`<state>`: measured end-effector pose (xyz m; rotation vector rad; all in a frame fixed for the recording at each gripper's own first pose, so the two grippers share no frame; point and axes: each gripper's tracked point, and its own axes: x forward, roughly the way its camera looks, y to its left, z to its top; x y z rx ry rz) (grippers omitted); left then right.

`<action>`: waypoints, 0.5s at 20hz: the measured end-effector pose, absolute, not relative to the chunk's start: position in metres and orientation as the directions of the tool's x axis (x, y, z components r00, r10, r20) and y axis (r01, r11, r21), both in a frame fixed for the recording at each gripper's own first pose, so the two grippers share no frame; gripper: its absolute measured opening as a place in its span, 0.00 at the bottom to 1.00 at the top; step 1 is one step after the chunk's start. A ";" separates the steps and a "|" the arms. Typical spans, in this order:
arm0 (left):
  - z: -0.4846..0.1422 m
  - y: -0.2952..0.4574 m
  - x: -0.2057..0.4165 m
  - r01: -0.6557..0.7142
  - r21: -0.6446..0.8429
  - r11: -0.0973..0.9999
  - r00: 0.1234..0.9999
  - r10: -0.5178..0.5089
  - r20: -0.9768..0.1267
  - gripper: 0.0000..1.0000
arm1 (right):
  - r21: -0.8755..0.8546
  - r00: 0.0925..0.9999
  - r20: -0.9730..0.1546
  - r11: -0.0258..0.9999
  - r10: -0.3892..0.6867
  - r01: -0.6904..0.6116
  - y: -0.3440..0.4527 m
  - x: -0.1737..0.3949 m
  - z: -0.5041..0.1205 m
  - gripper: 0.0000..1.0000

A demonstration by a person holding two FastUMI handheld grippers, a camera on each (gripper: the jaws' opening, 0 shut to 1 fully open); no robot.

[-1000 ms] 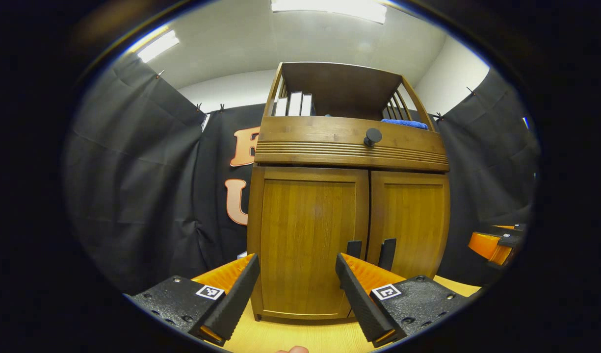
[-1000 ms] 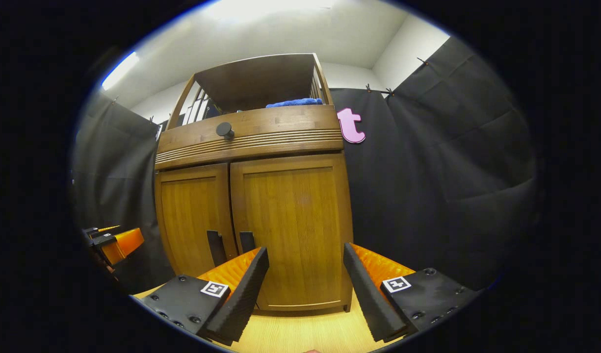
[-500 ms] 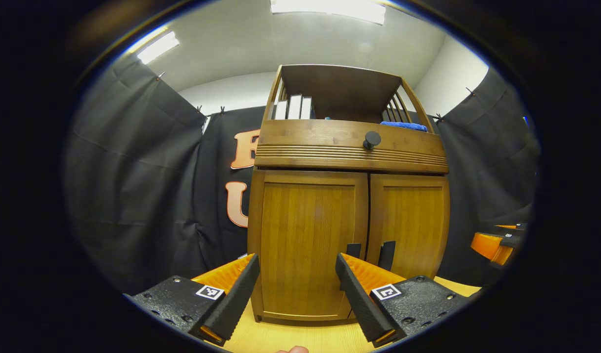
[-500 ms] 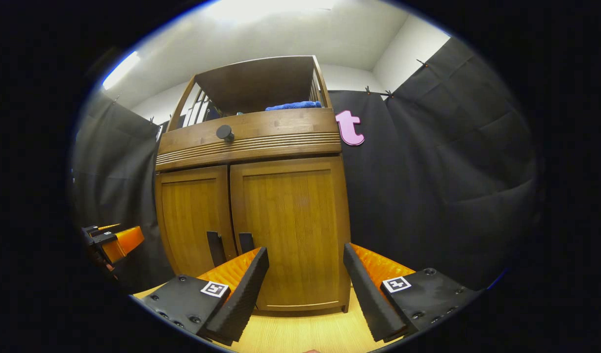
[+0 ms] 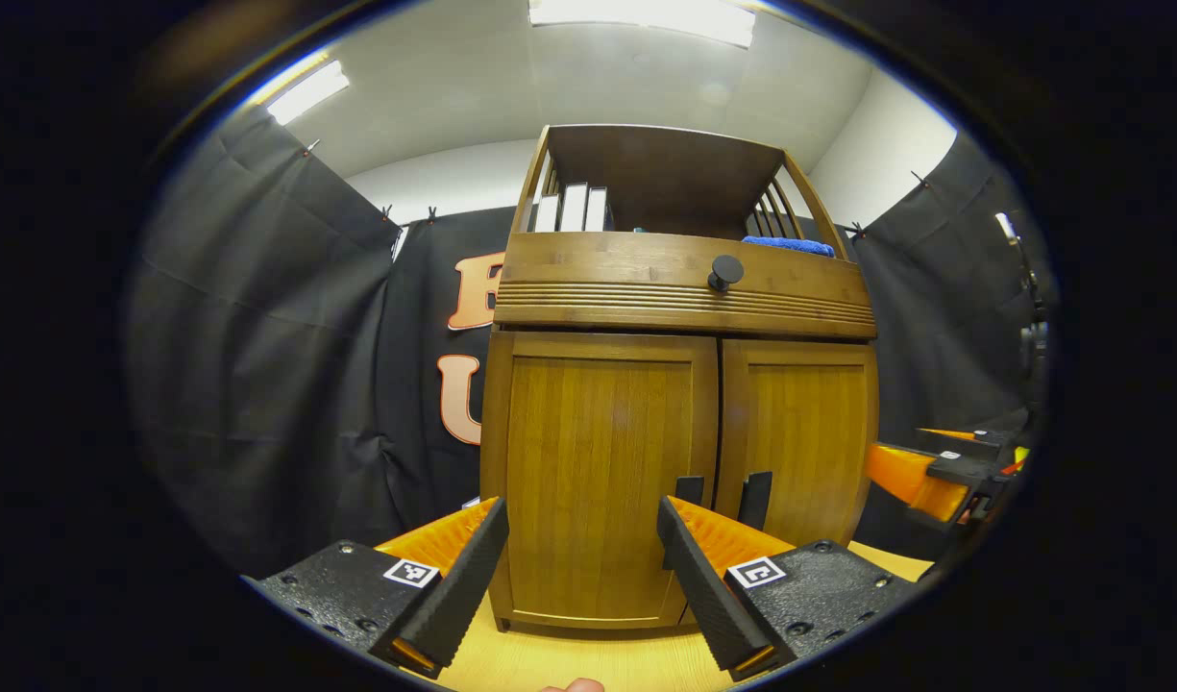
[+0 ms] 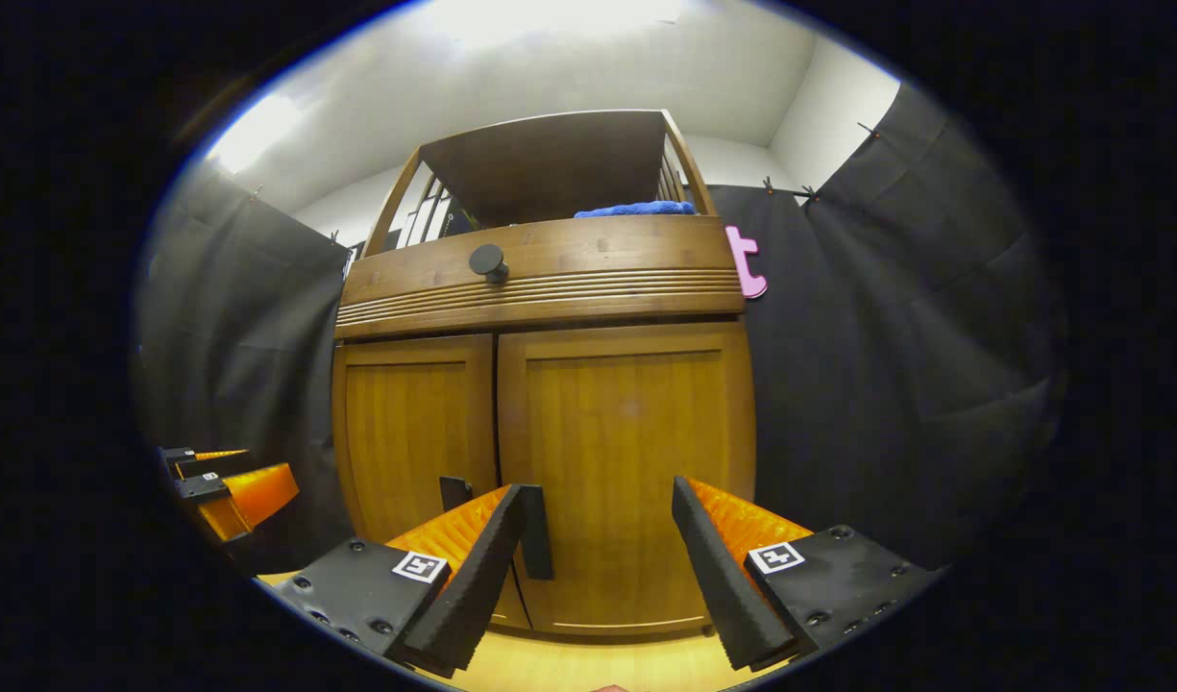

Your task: Open the right door of the double-door shoe cabinet with the right hand, and open the left door with the left hand.

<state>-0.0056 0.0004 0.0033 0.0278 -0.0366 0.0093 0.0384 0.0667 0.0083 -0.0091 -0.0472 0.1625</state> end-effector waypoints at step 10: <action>0.003 0.006 -0.003 -0.077 0.031 0.997 0.997 0.077 0.020 0.94 | -0.030 0.979 -0.079 0.981 0.188 -0.191 0.111 0.124 -0.071 0.97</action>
